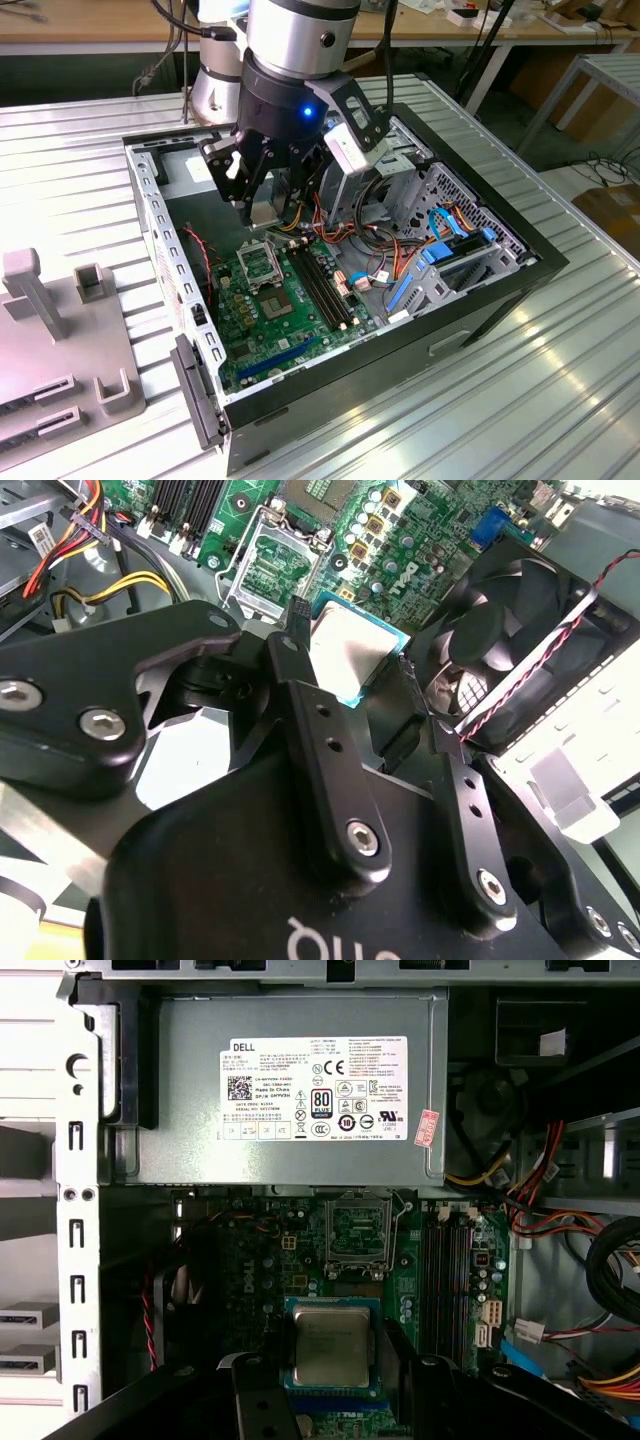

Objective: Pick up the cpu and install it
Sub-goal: 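Place the cpu into insertion slot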

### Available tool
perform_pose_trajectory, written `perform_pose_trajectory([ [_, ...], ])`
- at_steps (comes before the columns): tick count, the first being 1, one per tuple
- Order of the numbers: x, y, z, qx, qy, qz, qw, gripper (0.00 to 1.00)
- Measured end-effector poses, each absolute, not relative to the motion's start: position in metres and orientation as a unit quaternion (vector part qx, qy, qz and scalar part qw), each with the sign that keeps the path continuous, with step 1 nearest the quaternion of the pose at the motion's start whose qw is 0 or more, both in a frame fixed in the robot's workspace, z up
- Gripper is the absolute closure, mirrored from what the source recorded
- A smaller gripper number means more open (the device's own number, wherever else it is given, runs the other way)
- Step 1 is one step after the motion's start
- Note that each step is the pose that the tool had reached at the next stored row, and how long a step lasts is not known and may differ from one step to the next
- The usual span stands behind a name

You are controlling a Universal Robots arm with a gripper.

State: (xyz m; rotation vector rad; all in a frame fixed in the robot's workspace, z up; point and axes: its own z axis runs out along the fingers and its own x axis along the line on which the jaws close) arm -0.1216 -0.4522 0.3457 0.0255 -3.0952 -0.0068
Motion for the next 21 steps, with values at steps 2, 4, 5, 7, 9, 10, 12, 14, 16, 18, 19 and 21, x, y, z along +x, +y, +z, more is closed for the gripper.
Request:
perform_pose_trajectory([
  [2,-0.122,-0.452,0.345,0.008,-1.000,-0.002,0.023,0.53],
  [4,-0.122,-0.452,0.344,0.008,-1.000,-0.002,0.023,0.53],
  [5,-0.122,-0.452,0.343,0.008,-1.000,-0.002,0.023,0.53],
  [7,-0.122,-0.452,0.339,0.008,-1.000,-0.002,0.023,0.53],
  [9,-0.122,-0.452,0.333,0.008,-1.000,-0.002,0.023,0.53],
  [10,-0.122,-0.453,0.331,0.008,-1.000,-0.002,0.023,0.53],
  [12,-0.122,-0.456,0.327,0.008,-1.000,-0.002,0.023,0.53],
  [14,-0.122,-0.461,0.323,0.008,-1.000,-0.002,0.023,0.53],
  [16,-0.122,-0.468,0.320,0.008,-1.000,-0.002,0.023,0.53],
  [18,-0.122,-0.471,0.318,0.008,-1.000,-0.002,0.023,0.53],
  [19,-0.122,-0.473,0.318,0.008,-1.000,-0.002,0.023,0.53],
  [21,-0.122,-0.473,0.318,0.008,-1.000,-0.002,0.023,0.53],
])
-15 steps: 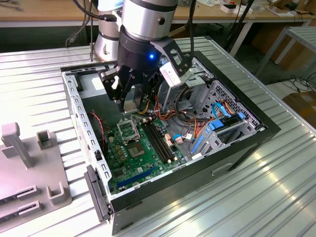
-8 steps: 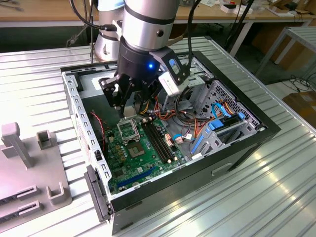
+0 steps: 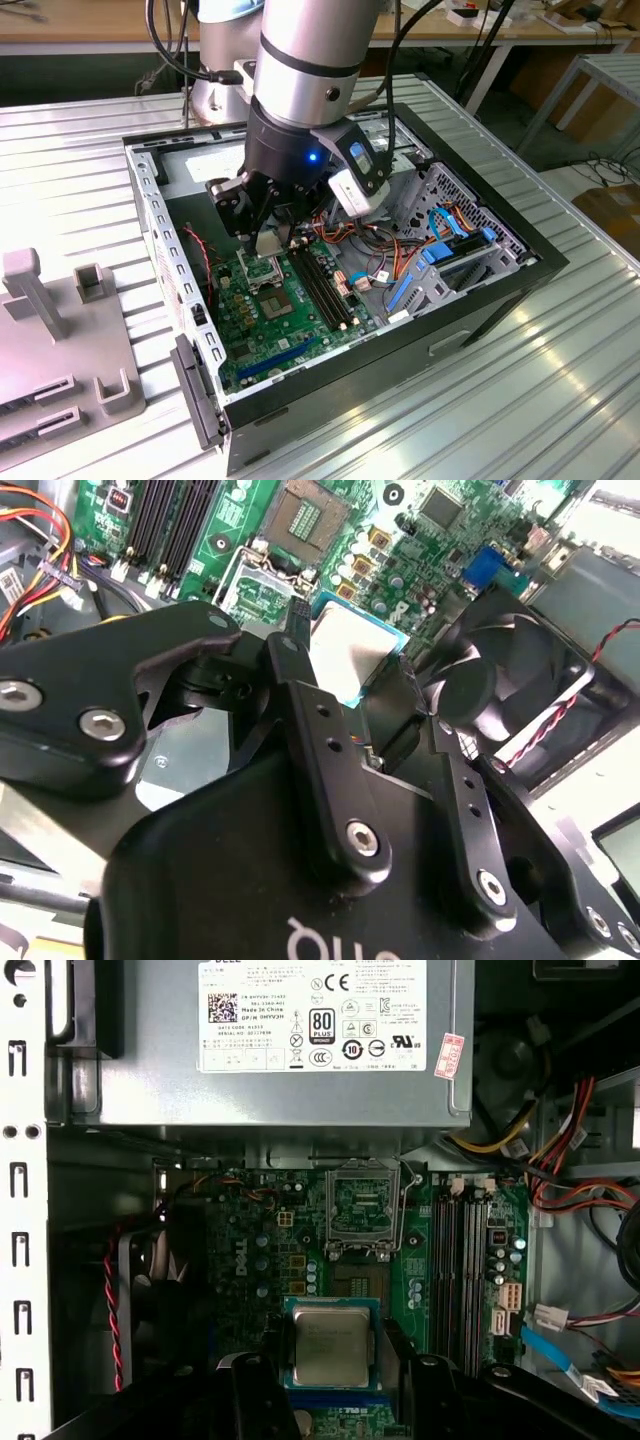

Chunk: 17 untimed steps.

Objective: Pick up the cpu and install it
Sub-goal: 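Place the cpu into insertion slot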

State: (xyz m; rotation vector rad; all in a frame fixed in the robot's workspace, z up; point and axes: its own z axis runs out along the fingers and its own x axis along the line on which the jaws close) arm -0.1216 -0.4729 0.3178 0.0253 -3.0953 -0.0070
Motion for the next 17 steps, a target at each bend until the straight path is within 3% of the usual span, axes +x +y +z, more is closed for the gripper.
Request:
perform_pose_trajectory([
  [17,-0.1172,-0.4766,0.3121,0.008,-1.000,-0.001,0.023,0.53],
])
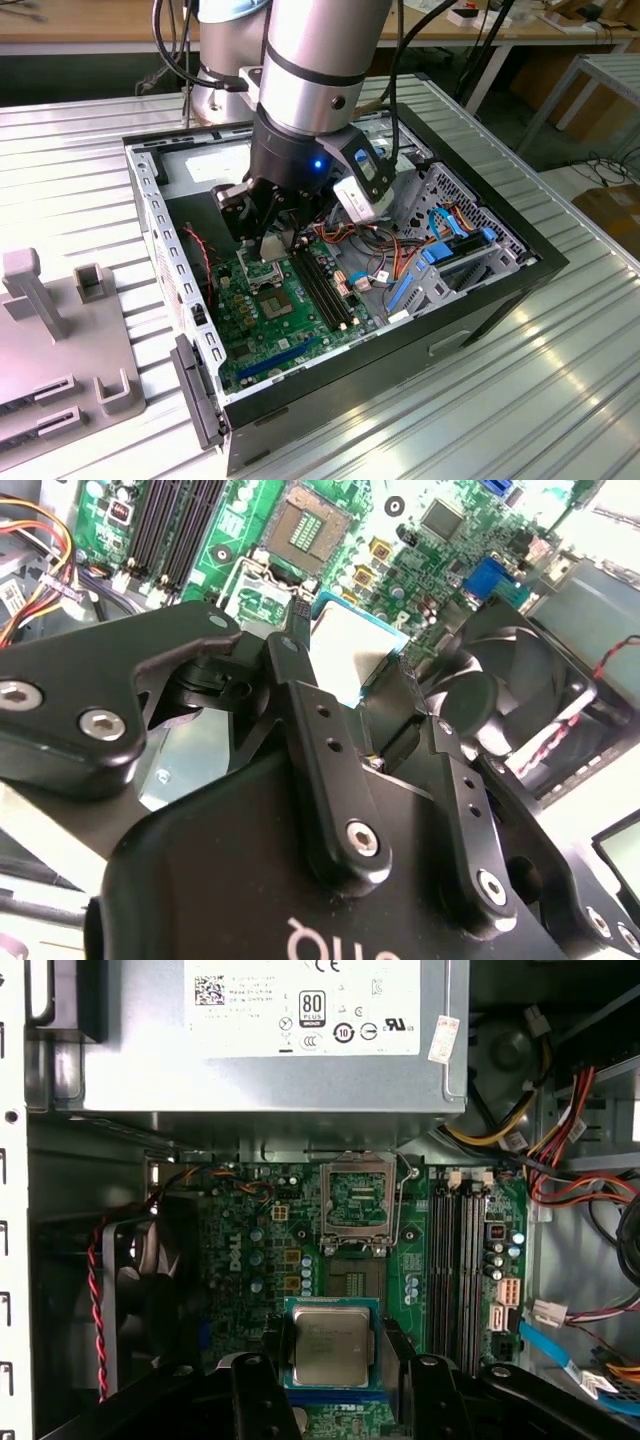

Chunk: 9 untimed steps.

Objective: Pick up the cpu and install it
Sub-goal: 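Place the cpu into insertion slot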

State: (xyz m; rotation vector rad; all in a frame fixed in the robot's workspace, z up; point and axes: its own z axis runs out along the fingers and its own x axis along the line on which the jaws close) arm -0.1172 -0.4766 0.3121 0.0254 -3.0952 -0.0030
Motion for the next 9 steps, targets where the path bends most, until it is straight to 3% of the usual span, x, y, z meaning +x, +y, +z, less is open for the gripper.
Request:
perform_pose_trajectory([
  [9,-0.112,-0.476,0.293,0.009,-1.000,-0.001,0.023,0.53],
])
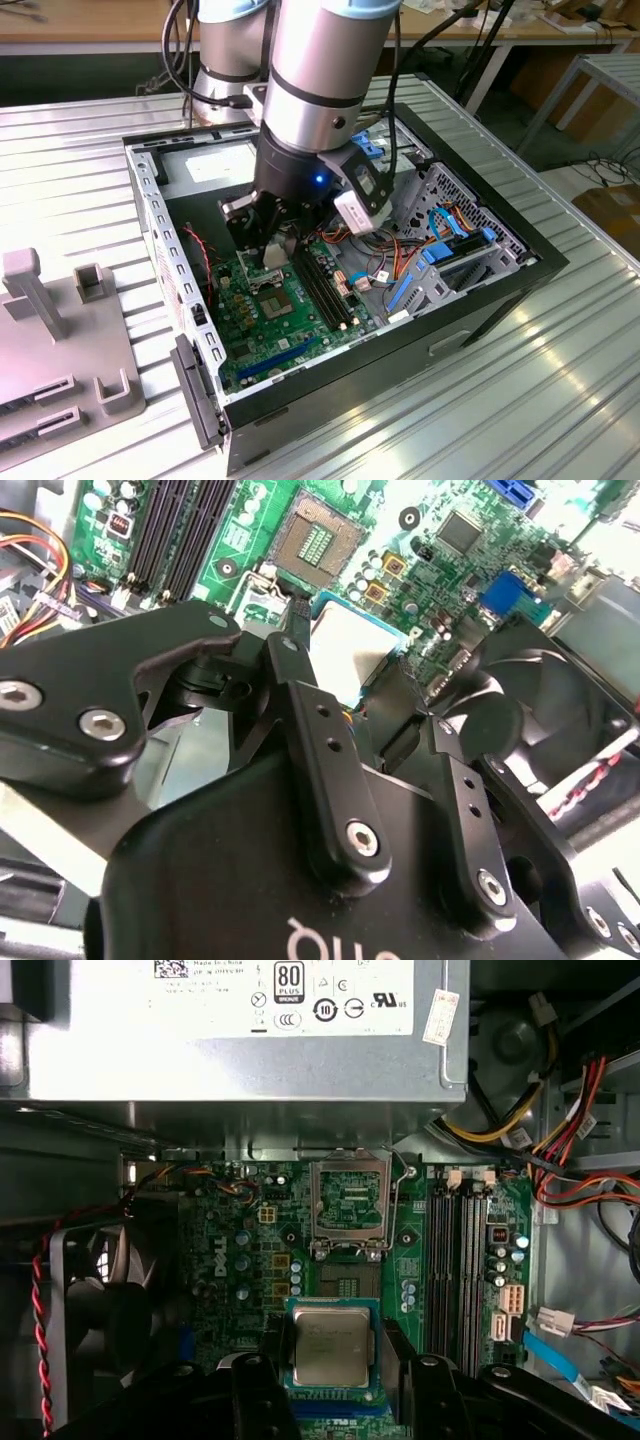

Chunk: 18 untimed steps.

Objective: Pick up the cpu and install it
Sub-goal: 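Place the cpu into insertion slot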

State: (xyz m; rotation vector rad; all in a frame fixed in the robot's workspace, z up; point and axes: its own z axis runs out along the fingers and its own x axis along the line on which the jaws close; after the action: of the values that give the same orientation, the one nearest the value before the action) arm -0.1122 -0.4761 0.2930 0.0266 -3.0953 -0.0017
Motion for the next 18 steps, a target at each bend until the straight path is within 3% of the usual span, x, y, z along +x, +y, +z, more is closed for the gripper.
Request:
perform_pose_trajectory([
  [10,-0.112,-0.474,0.264,0.011,-1.000,-0.001,0.023,0.53],
  [18,-0.112,-0.474,0.261,0.011,-1.000,-0.001,0.023,0.53],
])
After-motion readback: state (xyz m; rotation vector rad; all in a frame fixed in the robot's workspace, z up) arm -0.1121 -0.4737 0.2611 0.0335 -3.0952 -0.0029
